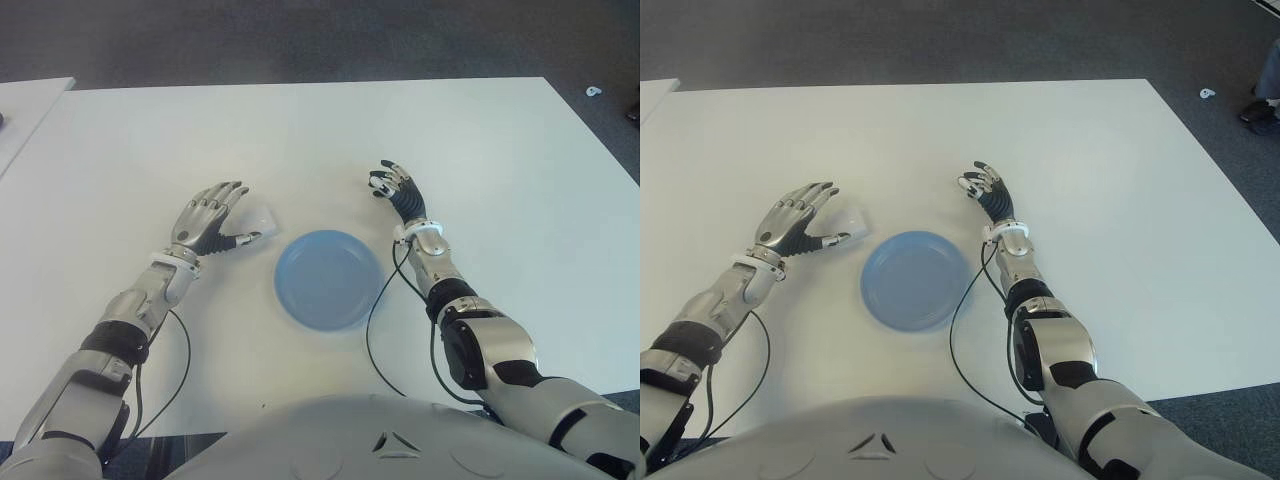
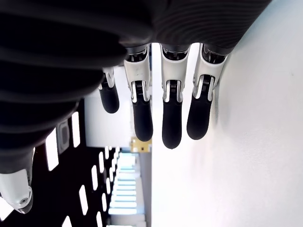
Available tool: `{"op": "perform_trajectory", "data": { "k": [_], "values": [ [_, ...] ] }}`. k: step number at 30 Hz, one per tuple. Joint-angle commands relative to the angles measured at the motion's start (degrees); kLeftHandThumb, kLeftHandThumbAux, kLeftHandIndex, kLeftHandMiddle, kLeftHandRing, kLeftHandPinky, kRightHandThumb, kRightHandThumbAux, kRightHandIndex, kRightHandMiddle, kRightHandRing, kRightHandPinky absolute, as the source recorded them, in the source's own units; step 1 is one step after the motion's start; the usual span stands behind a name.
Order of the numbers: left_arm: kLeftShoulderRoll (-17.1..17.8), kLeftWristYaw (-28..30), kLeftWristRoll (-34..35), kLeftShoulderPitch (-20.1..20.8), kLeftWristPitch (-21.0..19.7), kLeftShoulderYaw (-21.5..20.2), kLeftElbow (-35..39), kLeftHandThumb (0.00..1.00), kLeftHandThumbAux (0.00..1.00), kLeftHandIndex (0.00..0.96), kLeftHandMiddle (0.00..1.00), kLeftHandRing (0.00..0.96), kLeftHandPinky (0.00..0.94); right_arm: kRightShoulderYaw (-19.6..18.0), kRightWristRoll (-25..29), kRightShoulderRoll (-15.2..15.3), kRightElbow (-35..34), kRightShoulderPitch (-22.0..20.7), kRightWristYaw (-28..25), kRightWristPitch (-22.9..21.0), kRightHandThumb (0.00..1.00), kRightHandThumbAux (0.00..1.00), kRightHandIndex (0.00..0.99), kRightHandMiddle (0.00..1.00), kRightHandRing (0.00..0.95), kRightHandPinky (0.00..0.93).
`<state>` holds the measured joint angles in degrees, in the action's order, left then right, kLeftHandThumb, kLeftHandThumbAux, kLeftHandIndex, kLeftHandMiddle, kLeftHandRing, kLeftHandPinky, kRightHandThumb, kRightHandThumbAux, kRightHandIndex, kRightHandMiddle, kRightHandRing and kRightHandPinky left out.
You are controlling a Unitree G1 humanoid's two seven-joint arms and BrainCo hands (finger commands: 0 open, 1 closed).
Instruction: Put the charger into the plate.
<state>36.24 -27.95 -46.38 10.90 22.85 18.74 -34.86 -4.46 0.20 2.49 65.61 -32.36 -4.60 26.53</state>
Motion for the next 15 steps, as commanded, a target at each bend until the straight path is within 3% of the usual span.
{"op": "perform_trajectory", "data": {
  "k": [1, 15],
  "values": [
    [-1.0, -0.6, -0.5, 1.6, -0.5, 0.9, -1.7, 0.207, 0.327, 0.0, 0.0, 0.0, 0.0, 0.3, -0.6, -0.8, 3.3, 4.0, 0.1, -3.5, 0.095, 0.567, 0.149, 0.301, 0.318, 0.328],
    [-2.4, -1.4, -0.7, 4.2, 0.0, 3.0, -5.2, 0.157, 0.31, 0.0, 0.0, 0.0, 0.0, 0.5, -0.7, -1.0, 3.1, 3.9, 0.5, -3.6, 0.106, 0.576, 0.154, 0.302, 0.32, 0.333]
  ]
}}
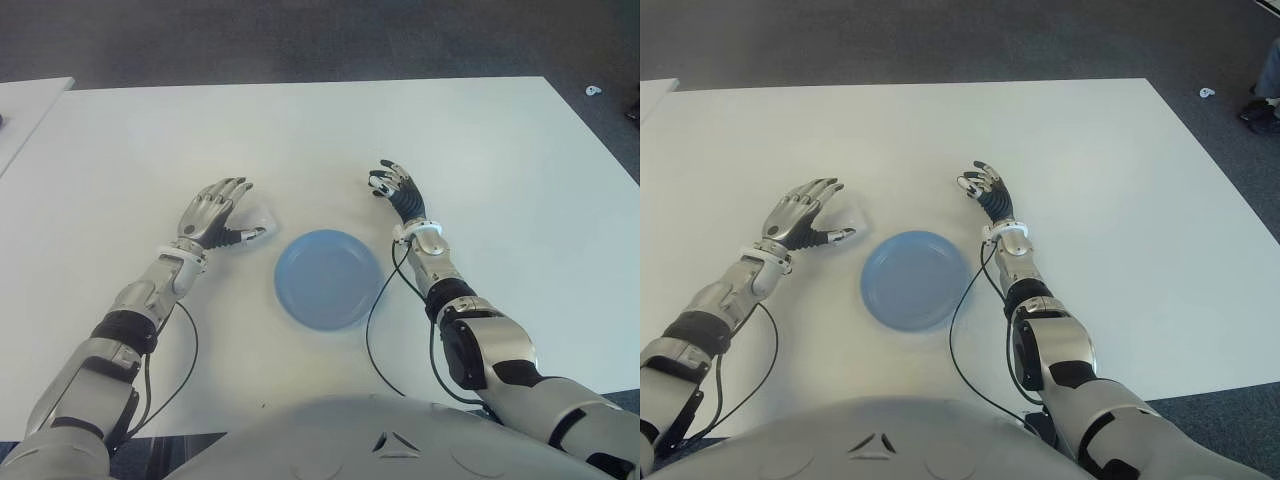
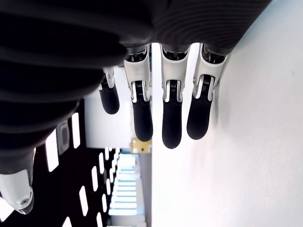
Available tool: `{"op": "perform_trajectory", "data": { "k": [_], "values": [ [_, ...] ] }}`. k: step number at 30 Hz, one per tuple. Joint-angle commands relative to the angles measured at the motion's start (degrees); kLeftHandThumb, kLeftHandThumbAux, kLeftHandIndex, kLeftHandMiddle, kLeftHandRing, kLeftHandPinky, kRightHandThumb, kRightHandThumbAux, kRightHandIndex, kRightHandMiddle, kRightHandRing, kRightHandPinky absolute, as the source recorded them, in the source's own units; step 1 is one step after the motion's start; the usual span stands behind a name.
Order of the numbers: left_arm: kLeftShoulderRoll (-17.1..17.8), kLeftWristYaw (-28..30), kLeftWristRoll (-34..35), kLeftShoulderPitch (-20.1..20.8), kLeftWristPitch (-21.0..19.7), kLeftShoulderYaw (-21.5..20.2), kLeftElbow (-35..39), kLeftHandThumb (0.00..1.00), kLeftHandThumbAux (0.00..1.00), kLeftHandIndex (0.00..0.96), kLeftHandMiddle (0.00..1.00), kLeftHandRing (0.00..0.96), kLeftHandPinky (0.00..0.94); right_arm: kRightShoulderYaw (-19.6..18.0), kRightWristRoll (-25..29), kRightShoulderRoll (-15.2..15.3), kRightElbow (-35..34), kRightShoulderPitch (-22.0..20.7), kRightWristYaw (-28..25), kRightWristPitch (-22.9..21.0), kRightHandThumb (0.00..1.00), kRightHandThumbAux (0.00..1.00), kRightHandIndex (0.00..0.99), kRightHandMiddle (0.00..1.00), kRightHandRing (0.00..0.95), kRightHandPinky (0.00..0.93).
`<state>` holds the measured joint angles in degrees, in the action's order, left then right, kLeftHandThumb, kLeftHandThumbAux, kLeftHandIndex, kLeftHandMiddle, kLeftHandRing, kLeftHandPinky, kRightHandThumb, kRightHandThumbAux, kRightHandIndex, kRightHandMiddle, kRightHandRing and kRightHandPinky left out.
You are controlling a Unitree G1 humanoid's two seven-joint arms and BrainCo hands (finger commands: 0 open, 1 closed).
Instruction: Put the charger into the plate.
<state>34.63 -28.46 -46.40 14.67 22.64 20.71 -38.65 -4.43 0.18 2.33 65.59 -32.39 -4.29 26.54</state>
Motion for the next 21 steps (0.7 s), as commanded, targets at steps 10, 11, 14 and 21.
{"op": "perform_trajectory", "data": {
  "k": [10, 11, 14, 21],
  "values": [
    [-0.9, -1.3, -1.5, 1.3, 0.5, 2.5, -2.2, 0.128, 0.298, 0.0, 0.0, 0.0, 0.0, 0.6, -0.8, -0.9, 3.0, 3.8, 0.6, -3.9, 0.112, 0.584, 0.156, 0.302, 0.322, 0.334],
    [-0.9, -1.3, -1.5, 1.4, 0.5, 2.6, -2.3, 0.128, 0.297, 0.0, 0.0, 0.0, 0.0, 0.7, -0.8, -0.9, 3.0, 3.7, 0.7, -3.9, 0.112, 0.585, 0.156, 0.302, 0.322, 0.334],
    [-1.0, -1.3, -1.6, 1.6, 0.5, 3.1, -2.3, 0.123, 0.293, 0.0, 0.0, 0.0, 0.0, 0.8, -0.9, -1.0, 3.0, 3.7, 0.8, -3.9, 0.111, 0.587, 0.156, 0.301, 0.321, 0.333],
    [-1.0, -0.5, -1.2, 1.8, 0.7, 3.6, -2.1, 0.117, 0.286, 0.0, 0.0, 0.0, 0.0, 1.0, -0.9, -1.0, 2.9, 3.6, 1.0, -4.2, 0.11, 0.588, 0.157, 0.297, 0.318, 0.333]
  ]
}}
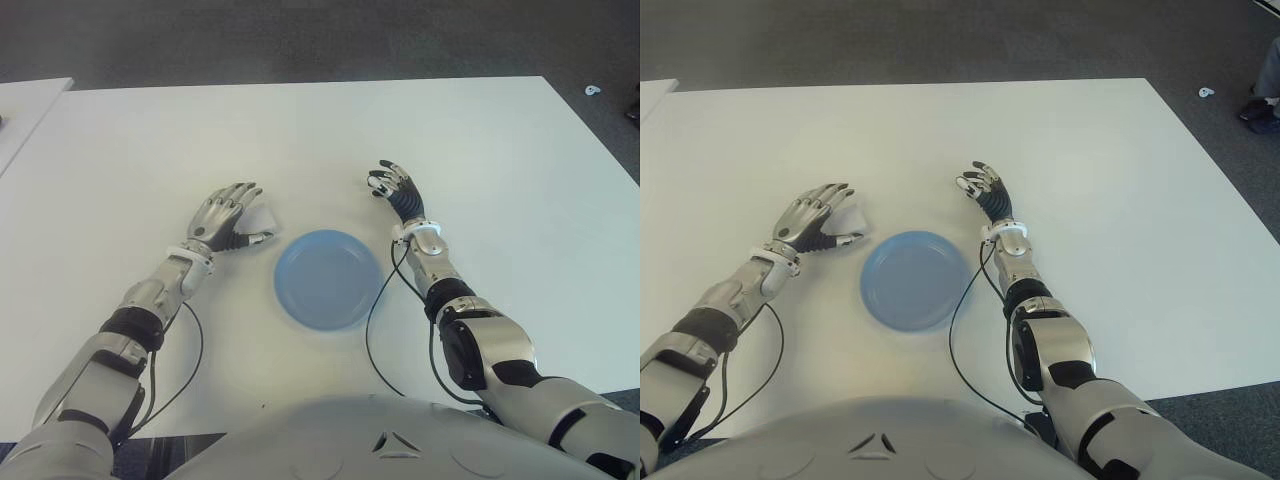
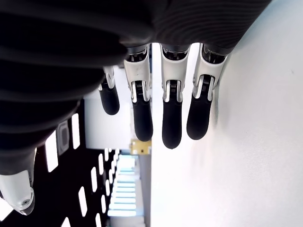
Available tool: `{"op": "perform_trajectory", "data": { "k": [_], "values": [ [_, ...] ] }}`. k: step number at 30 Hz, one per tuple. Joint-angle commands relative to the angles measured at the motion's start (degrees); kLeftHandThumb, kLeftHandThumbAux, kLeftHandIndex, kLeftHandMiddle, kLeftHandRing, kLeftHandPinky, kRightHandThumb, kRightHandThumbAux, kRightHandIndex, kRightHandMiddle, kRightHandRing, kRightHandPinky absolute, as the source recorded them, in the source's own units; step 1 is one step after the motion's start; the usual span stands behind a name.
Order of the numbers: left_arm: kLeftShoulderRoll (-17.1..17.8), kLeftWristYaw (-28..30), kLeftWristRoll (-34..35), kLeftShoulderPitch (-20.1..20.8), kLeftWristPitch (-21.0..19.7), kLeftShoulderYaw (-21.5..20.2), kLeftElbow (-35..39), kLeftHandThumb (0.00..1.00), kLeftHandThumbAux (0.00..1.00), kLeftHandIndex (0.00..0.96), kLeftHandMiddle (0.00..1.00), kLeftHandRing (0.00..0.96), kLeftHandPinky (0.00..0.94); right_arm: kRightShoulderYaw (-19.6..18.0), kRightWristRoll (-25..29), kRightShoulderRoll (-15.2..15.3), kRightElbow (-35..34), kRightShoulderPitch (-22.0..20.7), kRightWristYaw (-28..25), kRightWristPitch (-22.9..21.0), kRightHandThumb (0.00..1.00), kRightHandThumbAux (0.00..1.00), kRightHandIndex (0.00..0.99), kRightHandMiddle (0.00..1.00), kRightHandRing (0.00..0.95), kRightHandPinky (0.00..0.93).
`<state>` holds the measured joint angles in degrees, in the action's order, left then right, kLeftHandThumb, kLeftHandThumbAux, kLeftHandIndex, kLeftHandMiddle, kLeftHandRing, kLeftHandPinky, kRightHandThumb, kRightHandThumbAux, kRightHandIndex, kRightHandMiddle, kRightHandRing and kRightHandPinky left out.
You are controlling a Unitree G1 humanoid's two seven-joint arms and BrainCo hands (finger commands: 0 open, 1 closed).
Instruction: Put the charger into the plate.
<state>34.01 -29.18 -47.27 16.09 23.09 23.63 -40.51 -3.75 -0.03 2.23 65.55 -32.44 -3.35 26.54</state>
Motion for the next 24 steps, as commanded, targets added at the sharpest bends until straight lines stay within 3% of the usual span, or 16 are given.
{"op": "perform_trajectory", "data": {
  "k": [1, 24],
  "values": [
    [-0.4, 0.4, -0.2, 0.4, 0.4, 0.7, -0.1, 0.116, 0.285, 0.0, 0.0, 0.0, 0.0, 0.4, -0.7, -0.9, 2.9, 3.7, 0.1, -4.2, 0.11, 0.588, 0.157, 0.297, 0.318, 0.333],
    [-1.0, 3.9, 1.4, -1.5, 0.5, 0.7, 1.4, 0.133, 0.276, 0.0, 0.0, 0.0, 0.0, 0.7, -0.8, -1.0, 2.5, 3.8, 0.6, -4.5, 0.095, 0.589, 0.155, 0.304, 0.325, 0.338]
  ]
}}
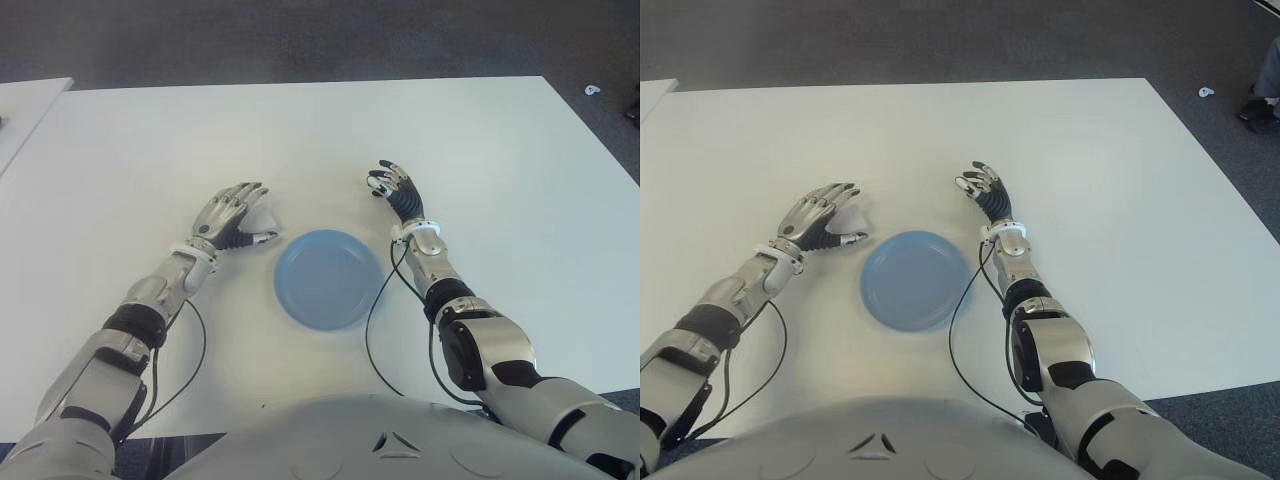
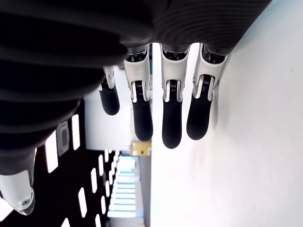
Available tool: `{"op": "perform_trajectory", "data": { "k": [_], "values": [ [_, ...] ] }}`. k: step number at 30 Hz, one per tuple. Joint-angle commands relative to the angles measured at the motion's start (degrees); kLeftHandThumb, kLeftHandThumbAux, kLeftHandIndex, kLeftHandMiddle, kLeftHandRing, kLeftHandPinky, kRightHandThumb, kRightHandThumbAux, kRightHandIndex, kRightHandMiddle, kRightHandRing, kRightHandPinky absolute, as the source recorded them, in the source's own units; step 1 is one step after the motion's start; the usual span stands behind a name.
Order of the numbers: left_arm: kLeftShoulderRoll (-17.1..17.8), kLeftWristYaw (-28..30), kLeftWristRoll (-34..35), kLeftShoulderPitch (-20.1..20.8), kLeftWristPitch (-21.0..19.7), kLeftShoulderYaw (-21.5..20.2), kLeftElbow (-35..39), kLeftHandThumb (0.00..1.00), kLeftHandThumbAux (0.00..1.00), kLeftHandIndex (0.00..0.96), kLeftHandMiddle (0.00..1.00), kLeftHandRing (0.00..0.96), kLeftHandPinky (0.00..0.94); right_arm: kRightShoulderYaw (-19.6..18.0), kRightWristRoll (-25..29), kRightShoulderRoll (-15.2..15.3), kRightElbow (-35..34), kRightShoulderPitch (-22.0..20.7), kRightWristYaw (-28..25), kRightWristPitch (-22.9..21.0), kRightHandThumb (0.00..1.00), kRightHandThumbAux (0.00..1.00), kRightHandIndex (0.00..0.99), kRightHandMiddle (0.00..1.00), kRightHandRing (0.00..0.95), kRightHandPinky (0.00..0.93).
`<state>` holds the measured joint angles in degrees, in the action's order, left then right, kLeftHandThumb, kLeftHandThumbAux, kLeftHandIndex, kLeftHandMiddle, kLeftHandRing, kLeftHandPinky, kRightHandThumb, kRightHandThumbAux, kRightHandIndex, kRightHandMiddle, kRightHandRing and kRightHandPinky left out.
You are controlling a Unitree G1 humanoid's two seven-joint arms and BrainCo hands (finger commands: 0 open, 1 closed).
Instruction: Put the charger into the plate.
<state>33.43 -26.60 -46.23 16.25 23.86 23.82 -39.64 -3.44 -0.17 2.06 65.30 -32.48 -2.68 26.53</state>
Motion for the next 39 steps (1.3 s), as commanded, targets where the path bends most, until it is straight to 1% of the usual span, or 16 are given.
{"op": "perform_trajectory", "data": {
  "k": [1, 8, 14, 18, 24, 27, 31, 39],
  "values": [
    [-0.5, 1.4, 0.5, -1.9, -0.3, 0.4, 0.7, 0.132, 0.276, 0.0, 0.0, 0.0, 0.0, 0.3, -0.6, -0.8, 2.7, 3.8, 0.0, -4.4, 0.094, 0.588, 0.155, 0.305, 0.326, 0.339],
    [-0.9, 3.5, 2.1, -3.1, -1.3, -0.5, 1.7, 0.15, 0.273, 0.0, 0.0, 0.0, 0.0, 0.4, -0.6, -0.8, 2.3, 4.0, 0.0, -4.5, 0.09, 0.587, 0.154, 0.309, 0.329, 0.339],
    [-1.9, 5.6, 3.7, -3.8, -3.3, -1.0, 1.2, 0.169, 0.274, 0.0, 0.0, 0.0, 0.0, 0.3, -0.5, -0.7, 2.1, 4.1, -0.3, -4.5, 0.089, 0.581, 0.152, 0.307, 0.326, 0.335],
    [-3.1, 8.6, 5.1, -3.9, -6.8, -1.4, 0.4, 0.182, 0.278, 0.0, 0.0, 0.0, 0.0, 0.4, -0.5, -0.7, 1.9, 4.2, -0.4, -4.7, 0.088, 0.58, 0.154, 0.306, 0.325, 0.337],
    [-4.4, 10.4, 6.1, -3.9, -9.7, -1.2, -0.4, 0.198, 0.288, 0.0, 0.0, 0.0, 0.008, 0.4, -0.4, -0.7, 1.8, 4.3, -0.6, -4.6, 0.088, 0.581, 0.158, 0.308, 0.327, 0.337],
    [-4.9, 10.5, 6.2, -3.7, -10.3, -1.0, -1.3, 0.203, 0.294, 0.0, 0.0, 0.0, 0.023, 0.4, -0.4, -0.7, 1.7, 4.4, -0.7, -4.6, 0.086, 0.579, 0.16, 0.308, 0.326, 0.335],
    [-6.0, 10.0, 5.9, -2.7, -11.0, -0.3, -4.6, 0.211, 0.307, 0.0, 0.0, 0.0, 0.04, 0.3, -0.3, -0.6, 1.6, 4.5, -0.9, -4.6, 0.087, 0.576, 0.162, 0.306, 0.325, 0.338],
    [-6.7, 9.4, 5.7, -1.3, -10.8, 0.8, -7.8, 0.224, 0.333, 0.0, 0.0, 0.0, 0.035, 0.1, -0.2, -0.6, 1.4, 4.6, -1.1, -4.5, 0.088, 0.566, 0.168, 0.301, 0.321, 0.333]
  ]
}}
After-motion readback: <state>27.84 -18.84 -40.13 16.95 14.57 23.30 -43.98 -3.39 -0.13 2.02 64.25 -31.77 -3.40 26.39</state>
